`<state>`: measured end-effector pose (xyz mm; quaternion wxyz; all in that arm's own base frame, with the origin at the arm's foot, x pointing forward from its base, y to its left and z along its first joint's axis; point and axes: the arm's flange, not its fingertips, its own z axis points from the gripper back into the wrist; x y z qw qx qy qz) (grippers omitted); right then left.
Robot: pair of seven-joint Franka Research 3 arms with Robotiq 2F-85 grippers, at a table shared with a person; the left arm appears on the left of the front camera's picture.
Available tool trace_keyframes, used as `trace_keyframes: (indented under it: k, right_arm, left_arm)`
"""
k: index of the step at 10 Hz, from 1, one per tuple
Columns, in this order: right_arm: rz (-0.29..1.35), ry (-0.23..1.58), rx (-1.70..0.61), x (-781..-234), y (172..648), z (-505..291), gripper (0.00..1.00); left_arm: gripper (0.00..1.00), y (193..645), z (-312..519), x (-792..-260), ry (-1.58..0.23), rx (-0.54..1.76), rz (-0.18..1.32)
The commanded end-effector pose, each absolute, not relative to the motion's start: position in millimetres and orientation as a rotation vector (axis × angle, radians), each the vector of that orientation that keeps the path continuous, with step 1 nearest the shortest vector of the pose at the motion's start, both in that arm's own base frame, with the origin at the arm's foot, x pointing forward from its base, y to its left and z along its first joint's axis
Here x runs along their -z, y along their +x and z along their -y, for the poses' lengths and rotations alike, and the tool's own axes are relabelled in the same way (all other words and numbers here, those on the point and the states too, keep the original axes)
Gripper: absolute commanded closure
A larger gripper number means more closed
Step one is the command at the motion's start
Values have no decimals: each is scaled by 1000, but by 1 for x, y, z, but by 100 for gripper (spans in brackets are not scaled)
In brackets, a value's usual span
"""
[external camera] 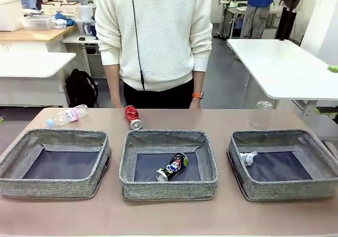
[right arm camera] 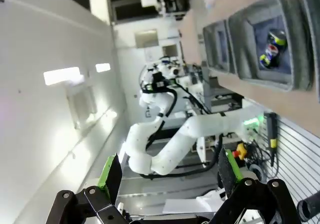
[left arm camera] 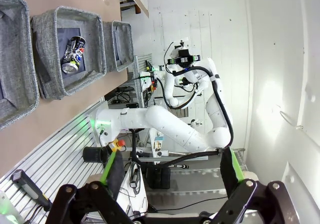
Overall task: Sort the waste into the appropriate baskets.
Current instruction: Place the picked waste into the Fabric basket indicated by the person.
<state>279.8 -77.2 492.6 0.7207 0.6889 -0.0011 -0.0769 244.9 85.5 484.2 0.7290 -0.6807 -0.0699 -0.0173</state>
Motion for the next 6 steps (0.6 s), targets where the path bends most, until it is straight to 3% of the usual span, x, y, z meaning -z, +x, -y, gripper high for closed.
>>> trace_keyframes:
  k: [1,6]
  right_arm:
    - [47,1617,140,-492,284,84,0]
    - [47,1617,140,-492,284,84,0]
  left_arm:
    - [0,244,-84,-485,-1510,51,174]
    - [0,244,-84,-485,-1510,51,174]
